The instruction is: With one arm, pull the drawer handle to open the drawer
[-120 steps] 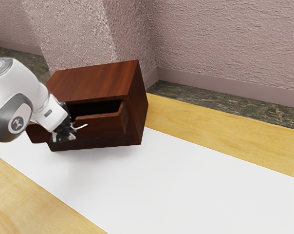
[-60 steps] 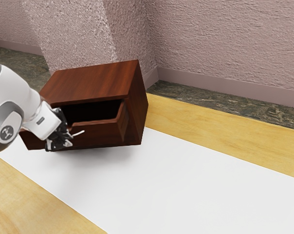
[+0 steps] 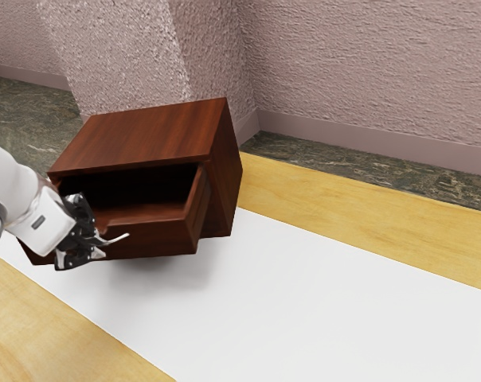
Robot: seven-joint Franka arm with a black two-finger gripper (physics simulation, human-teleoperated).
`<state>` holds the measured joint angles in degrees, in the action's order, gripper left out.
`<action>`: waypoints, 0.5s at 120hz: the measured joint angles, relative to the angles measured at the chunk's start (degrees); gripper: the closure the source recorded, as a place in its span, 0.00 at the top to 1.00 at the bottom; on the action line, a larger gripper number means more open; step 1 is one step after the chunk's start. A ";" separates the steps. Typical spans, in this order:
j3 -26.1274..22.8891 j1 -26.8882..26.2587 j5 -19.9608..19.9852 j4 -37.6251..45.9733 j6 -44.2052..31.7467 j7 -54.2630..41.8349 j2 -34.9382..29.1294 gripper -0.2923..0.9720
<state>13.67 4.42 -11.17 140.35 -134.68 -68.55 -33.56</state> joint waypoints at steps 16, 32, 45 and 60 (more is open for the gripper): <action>-0.39 0.38 -0.23 2.50 0.44 0.13 -2.61 0.25; -1.51 1.05 -0.54 4.29 1.14 0.20 -5.66 0.23; -2.68 1.29 -0.20 4.56 2.40 0.17 -7.47 0.18; -3.81 1.32 0.04 2.42 5.05 -0.02 -9.22 0.38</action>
<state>9.87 5.74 -11.13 142.76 -129.63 -68.57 -42.78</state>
